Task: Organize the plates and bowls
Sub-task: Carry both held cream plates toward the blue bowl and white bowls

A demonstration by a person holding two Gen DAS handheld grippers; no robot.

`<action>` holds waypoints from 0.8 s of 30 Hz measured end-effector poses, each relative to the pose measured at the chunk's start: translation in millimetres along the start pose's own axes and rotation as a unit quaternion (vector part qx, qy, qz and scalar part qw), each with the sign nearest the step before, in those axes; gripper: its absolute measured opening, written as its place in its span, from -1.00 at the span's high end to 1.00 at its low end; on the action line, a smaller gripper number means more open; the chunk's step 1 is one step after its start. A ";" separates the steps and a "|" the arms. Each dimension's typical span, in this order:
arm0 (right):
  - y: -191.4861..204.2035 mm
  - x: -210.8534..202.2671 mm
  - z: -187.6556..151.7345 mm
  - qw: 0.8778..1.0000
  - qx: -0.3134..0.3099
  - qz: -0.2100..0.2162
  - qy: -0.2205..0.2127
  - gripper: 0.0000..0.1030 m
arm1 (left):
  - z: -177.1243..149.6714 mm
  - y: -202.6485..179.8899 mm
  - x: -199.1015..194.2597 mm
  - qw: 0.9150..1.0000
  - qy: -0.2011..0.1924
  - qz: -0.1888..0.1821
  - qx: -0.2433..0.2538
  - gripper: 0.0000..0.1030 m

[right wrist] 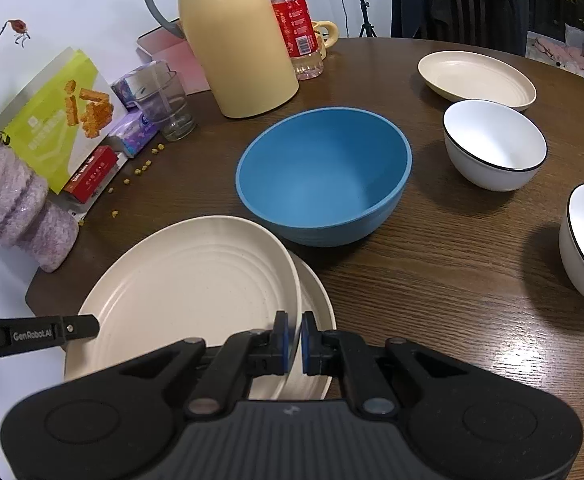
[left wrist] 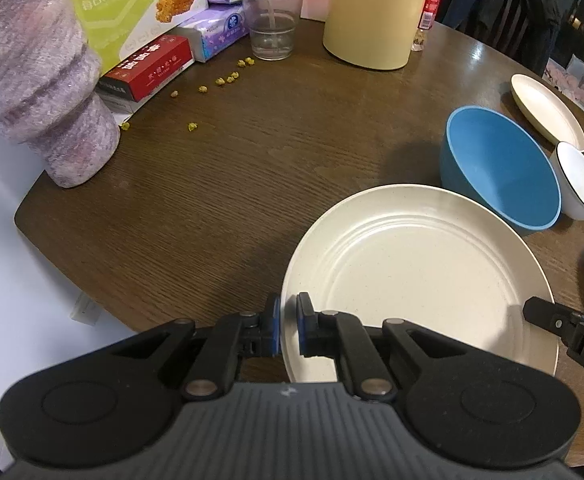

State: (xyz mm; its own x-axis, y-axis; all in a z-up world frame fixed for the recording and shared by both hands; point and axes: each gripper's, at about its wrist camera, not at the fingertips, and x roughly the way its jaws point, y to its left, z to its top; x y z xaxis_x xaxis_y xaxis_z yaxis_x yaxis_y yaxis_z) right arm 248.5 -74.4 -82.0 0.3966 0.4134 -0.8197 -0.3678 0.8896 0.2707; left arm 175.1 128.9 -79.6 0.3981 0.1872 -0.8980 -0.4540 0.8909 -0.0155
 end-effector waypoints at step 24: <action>-3.0 18.4 -7.1 1.000 -0.005 -0.017 0.014 0.87 | -2.8 -6.5 20.2 1.000 0.009 0.001 0.022 0.84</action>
State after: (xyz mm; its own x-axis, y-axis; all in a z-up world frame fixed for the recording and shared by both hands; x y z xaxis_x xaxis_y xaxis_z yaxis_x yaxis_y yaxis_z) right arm 250.9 -70.8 -101.5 0.3846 0.3774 -0.8424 -0.3629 0.9009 0.2379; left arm 183.9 125.7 -98.8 0.3821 0.1816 -0.9061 -0.4191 0.9079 0.0052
